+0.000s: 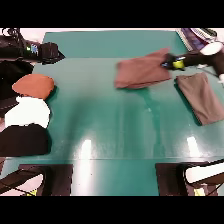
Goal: Fold the shirts.
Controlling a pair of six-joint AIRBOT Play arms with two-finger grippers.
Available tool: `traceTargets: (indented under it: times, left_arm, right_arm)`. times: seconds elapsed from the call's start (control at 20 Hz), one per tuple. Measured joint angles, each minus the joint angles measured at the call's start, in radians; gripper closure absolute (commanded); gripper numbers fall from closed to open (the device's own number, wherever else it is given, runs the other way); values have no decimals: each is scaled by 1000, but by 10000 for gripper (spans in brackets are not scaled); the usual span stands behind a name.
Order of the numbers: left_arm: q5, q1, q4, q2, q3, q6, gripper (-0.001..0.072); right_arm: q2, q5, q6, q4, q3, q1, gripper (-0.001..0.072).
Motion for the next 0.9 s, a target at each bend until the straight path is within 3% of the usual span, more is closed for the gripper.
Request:
traceTargets:
  times: [0.35, 0.6, 0.9]
  left_arm:
    - [12, 0, -20, 0, 0, -4, 684]
    - [13, 0, -23, 0, 0, -15, 684]
    - [0, 0, -24, 0, 0, -18, 684]
  right_arm:
    - [48, -40, 58, -19, 3, -296, 698]
    - [53, -122, 74, 42, 63, -334, 698]
    - [107, -77, 96, 11, 162, -356, 698]
